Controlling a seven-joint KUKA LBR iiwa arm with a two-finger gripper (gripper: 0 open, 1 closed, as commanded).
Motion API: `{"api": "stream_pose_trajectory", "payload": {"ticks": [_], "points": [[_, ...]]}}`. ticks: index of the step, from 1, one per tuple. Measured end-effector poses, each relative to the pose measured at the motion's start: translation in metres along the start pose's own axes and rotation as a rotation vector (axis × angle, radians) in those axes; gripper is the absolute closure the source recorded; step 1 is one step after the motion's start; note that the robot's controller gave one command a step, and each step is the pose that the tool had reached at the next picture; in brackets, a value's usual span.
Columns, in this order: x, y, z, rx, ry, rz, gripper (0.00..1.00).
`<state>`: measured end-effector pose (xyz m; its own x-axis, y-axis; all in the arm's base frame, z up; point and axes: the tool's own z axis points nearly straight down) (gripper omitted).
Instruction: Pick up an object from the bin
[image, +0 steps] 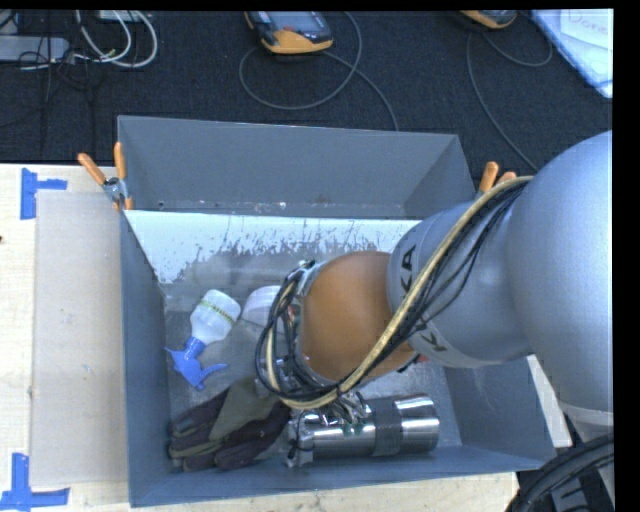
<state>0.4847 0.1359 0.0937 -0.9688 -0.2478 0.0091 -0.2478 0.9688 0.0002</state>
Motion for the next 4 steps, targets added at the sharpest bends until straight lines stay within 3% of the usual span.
{"api": "stream_pose_trajectory", "payload": {"ticks": [1,2,3,4], "points": [[-0.003,0.009,0.017,0.002,-0.014,-0.239,0.00],[-0.017,0.021,0.015,-0.001,-0.003,-0.518,1.00],[-0.017,0.021,0.015,-0.001,-0.003,-0.517,1.00],[-0.018,0.026,-0.024,-0.002,0.007,-0.508,1.00]]}}
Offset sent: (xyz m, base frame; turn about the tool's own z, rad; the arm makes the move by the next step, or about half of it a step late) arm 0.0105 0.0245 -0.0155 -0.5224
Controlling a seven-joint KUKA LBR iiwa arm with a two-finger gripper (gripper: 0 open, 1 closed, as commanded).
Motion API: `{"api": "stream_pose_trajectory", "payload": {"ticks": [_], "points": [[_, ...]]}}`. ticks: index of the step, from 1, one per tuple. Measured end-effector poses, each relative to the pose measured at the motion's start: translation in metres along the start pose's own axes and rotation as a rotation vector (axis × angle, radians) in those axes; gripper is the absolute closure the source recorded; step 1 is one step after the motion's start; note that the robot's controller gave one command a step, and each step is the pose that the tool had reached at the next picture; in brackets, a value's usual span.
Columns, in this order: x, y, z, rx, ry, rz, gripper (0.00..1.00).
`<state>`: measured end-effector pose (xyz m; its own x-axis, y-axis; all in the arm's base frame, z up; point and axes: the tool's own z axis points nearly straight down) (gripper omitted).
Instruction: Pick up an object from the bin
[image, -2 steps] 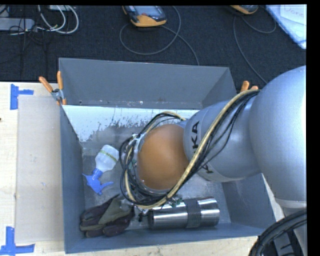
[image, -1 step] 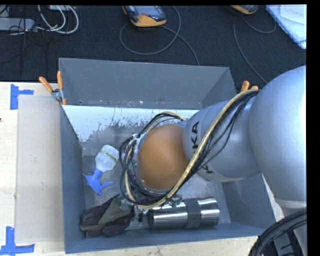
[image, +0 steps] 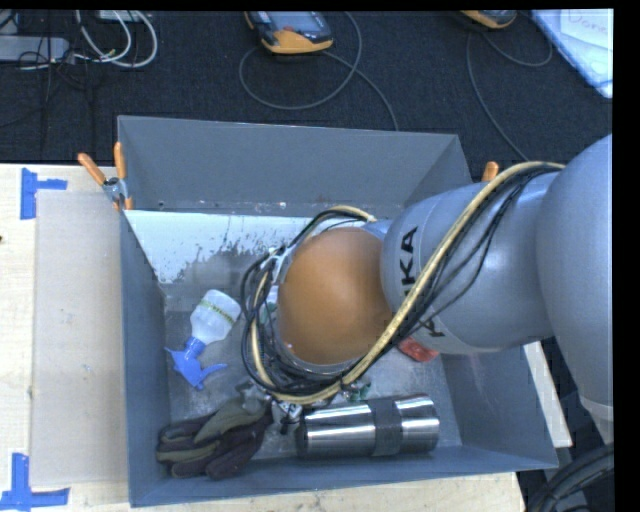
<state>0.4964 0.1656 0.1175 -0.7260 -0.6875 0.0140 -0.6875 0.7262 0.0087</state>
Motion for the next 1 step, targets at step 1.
{"api": "stream_pose_trajectory", "payload": {"ticks": [1], "points": [[0.0124,0.0121,-0.1421,0.003,-0.009,0.044,1.00]]}}
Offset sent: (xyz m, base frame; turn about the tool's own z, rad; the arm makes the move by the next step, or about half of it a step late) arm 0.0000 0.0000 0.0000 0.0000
